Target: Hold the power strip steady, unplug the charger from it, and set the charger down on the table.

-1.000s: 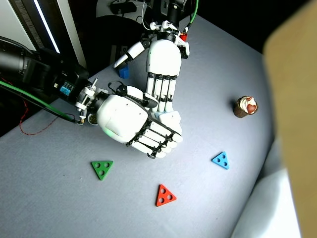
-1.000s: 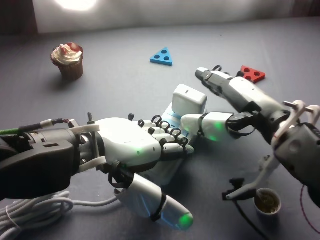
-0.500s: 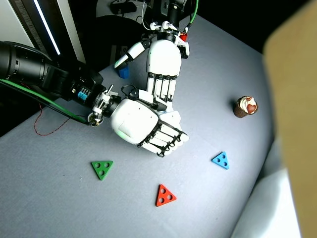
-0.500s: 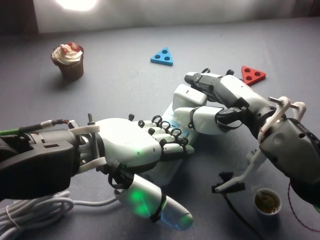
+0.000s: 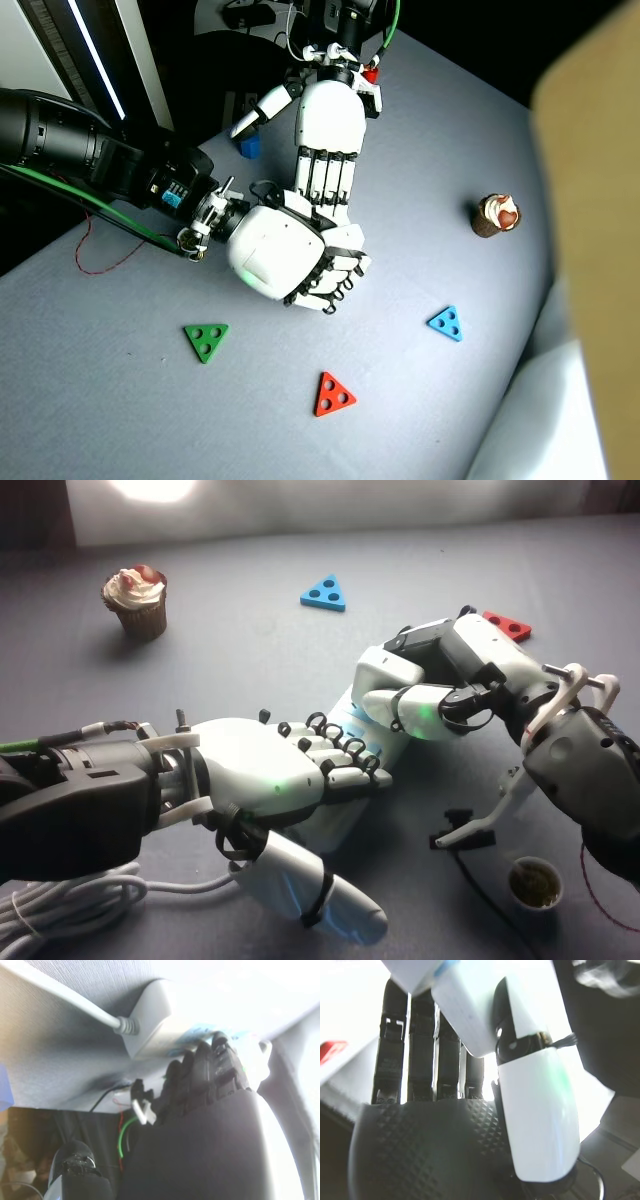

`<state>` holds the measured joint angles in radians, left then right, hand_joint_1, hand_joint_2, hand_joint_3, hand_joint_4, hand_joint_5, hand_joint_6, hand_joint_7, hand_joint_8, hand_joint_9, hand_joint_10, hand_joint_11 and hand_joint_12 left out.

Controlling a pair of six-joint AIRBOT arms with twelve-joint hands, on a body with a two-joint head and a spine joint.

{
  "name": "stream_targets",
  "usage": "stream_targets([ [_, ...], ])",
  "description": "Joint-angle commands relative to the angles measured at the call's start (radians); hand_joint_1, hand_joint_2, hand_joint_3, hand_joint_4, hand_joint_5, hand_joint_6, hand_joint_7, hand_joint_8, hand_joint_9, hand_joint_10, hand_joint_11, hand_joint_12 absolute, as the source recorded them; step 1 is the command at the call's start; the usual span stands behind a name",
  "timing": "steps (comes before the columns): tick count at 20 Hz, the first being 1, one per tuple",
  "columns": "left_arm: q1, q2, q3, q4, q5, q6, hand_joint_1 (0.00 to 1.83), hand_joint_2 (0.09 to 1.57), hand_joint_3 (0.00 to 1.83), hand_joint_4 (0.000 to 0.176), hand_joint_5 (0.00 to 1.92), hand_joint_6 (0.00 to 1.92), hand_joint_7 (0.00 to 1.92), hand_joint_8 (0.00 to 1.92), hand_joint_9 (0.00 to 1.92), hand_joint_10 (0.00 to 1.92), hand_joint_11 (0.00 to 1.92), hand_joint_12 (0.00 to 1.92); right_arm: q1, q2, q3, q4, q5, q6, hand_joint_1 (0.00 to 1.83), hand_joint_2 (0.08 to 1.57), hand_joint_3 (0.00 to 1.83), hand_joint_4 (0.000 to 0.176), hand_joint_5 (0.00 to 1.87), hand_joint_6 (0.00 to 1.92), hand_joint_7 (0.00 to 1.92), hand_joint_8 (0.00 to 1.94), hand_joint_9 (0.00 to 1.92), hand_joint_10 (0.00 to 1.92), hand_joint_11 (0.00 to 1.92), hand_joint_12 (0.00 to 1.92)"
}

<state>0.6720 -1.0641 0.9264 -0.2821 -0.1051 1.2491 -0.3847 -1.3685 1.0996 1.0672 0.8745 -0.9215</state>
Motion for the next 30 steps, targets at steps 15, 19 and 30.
stream_targets([
  [15,0.005,-0.008,0.001,-0.021,-0.060,-0.006,0.00,0.87,0.00,0.000,0.03,0.00,0.01,0.00,0.00,0.00,0.02,0.01,0.047,0.032,-0.001,-0.179,0.118,0.030,1.24,1.06,0.00,0.033,1.09,0.84,1.16,0.64,1.22,0.00,0.77,0.82],
  [19,0.007,-0.012,0.003,-0.034,0.008,-0.006,0.00,0.88,0.00,0.000,0.04,0.00,0.03,0.01,0.01,0.00,0.02,0.01,0.047,0.039,-0.001,-0.221,0.118,0.030,1.24,1.06,0.00,0.035,1.07,0.85,1.16,0.67,1.23,0.00,0.80,0.80],
  [30,0.008,-0.022,0.009,-0.013,0.095,-0.005,0.00,0.88,0.00,0.000,0.04,0.00,0.02,0.00,0.01,0.00,0.02,0.01,0.046,0.074,-0.020,-0.281,0.130,0.032,1.24,1.05,0.00,0.038,1.09,0.81,1.17,0.65,1.24,0.01,0.83,0.75],
])
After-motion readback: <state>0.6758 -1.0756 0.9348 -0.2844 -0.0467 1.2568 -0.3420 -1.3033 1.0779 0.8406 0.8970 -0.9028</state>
